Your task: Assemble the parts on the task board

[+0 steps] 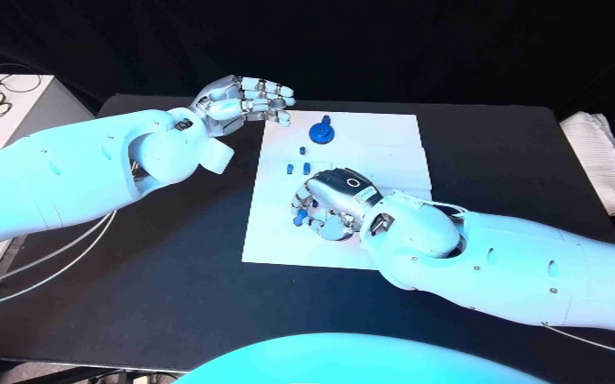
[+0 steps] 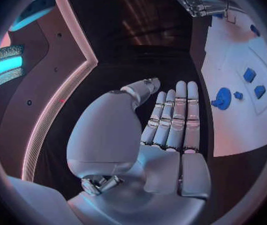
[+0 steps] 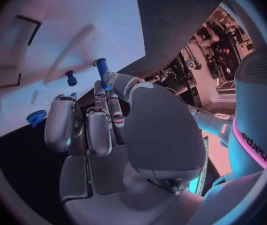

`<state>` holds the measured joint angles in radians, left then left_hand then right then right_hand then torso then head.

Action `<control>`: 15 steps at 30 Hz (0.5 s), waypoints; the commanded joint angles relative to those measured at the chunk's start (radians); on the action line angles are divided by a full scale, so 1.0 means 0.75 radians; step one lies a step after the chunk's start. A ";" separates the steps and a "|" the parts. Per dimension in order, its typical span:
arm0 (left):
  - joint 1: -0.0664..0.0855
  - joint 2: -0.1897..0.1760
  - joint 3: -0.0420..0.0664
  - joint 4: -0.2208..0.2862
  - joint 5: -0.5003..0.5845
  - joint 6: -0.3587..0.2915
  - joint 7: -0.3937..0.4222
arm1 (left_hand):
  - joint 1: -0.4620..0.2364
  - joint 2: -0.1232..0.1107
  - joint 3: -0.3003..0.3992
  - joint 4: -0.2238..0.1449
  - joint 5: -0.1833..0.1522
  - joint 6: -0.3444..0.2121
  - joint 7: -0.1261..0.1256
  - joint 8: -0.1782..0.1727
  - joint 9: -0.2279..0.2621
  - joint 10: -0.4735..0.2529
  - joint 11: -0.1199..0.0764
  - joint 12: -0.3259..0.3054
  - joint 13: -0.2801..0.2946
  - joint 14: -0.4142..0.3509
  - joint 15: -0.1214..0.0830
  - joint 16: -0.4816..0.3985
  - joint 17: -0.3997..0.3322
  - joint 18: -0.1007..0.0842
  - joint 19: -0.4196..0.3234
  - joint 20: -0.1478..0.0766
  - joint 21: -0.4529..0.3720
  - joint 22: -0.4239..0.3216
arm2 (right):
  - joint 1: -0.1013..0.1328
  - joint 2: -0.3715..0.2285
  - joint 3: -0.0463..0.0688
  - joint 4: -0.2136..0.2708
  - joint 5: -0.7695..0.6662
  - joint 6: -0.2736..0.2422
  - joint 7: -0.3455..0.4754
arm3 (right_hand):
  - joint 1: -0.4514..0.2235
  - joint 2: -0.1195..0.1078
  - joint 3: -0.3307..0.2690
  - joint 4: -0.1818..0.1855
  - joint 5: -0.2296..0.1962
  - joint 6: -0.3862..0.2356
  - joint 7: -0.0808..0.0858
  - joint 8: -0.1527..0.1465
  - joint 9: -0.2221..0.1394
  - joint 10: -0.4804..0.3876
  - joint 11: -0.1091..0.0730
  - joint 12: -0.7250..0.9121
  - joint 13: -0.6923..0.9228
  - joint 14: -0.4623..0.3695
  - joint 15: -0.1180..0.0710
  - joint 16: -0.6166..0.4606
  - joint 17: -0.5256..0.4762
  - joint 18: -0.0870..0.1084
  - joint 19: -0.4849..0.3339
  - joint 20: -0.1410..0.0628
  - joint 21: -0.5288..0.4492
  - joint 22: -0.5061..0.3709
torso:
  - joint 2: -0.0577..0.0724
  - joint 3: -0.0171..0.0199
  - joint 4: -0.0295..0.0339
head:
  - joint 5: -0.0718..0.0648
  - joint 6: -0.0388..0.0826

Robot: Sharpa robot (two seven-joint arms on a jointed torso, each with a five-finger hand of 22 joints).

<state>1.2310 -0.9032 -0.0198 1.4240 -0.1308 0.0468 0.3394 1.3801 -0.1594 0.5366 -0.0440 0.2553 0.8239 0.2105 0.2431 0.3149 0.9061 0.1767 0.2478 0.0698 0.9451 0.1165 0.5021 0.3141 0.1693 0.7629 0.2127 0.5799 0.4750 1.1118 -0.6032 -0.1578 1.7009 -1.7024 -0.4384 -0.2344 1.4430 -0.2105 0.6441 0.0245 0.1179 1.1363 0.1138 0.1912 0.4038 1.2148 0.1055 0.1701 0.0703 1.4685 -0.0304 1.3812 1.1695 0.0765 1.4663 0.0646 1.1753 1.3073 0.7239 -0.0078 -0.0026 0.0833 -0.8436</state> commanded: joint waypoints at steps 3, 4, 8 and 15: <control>0.000 0.001 0.001 0.004 0.008 0.027 0.002 | -0.008 0.010 -0.004 0.004 0.000 0.005 0.024 0.007 0.002 -0.010 0.003 0.008 0.001 0.001 0.005 -0.008 0.002 0.007 -0.006 0.003 0.001 0.001 | -0.004 0.017 -0.002 -0.022 -0.021 0.067 -0.014 | -0.003 0.014 0.009 -0.003 0.007 0.002 0.009 0.006 0.001 0.093 -0.080 0.005 0.084 0.037 -0.008 -0.003 -0.004 -0.006 0.029 -0.006 -0.012 0.111 | 0.000 0.0013 0.0006 | 0.001 -0.004; 0.000 0.001 0.001 0.004 0.008 0.028 0.002 | -0.008 0.010 -0.004 0.004 0.000 0.005 0.024 0.007 0.002 -0.010 0.003 0.008 0.001 0.001 0.005 -0.008 0.002 0.007 -0.006 0.003 0.001 0.001 | -0.005 0.020 -0.003 -0.027 -0.024 0.075 -0.016 | -0.003 0.014 0.009 -0.003 0.007 0.002 0.009 0.006 0.001 0.093 -0.080 0.005 0.084 0.037 -0.008 -0.003 -0.004 -0.006 0.029 -0.006 -0.012 0.111 | 0.001 0.0013 0.0008 | 0.001 -0.005; 0.000 0.000 0.001 0.005 0.008 0.028 0.001 | -0.008 0.010 -0.004 0.004 0.000 0.005 0.024 0.007 0.002 -0.010 0.003 0.008 0.001 0.001 0.005 -0.008 0.002 0.007 -0.006 0.003 0.001 0.001 | -0.010 0.026 -0.004 -0.038 -0.032 0.095 -0.023 | -0.003 0.014 0.009 -0.003 0.007 0.002 0.009 0.006 0.001 0.093 -0.080 0.005 0.084 0.037 -0.008 -0.003 -0.004 -0.006 0.029 -0.006 -0.012 0.111 | 0.002 0.0015 0.0013 | 0.002 -0.009; 0.000 0.000 0.001 0.005 0.008 0.028 0.000 | -0.008 0.010 -0.004 0.004 0.000 0.005 0.024 0.007 0.002 -0.010 0.003 0.008 0.001 0.001 0.005 -0.008 0.002 0.007 -0.006 0.003 0.001 0.001 | -0.014 0.029 -0.005 -0.042 -0.039 0.103 -0.025 | -0.006 0.015 0.011 -0.005 0.008 0.001 0.009 0.006 0.002 0.092 -0.080 0.004 0.085 0.036 -0.007 -0.005 -0.007 -0.006 0.029 -0.006 -0.013 0.111 | 0.000 0.0009 -0.0001 | 0.002 -0.010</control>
<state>1.2310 -0.9041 -0.0198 1.4251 -0.1306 0.0488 0.3362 1.3801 -0.1594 0.5366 -0.0440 0.2553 0.8239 0.2105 0.2431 0.3149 0.9061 0.1767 0.2477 0.0696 0.9451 0.1165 0.5021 0.3139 0.1692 0.7629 0.2127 0.5799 0.4749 1.1081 -0.5811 -0.1559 1.6749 -1.7174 -0.4088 -0.2413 1.4435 -0.2091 0.6460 0.0205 0.1204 1.1347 0.1148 0.1926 0.4038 1.2146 0.1053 0.1702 0.0703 1.4685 -0.0304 1.3812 1.1650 0.0765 1.4662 0.0646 1.1702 1.3080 0.7243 -0.0067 -0.0018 0.0849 -0.8511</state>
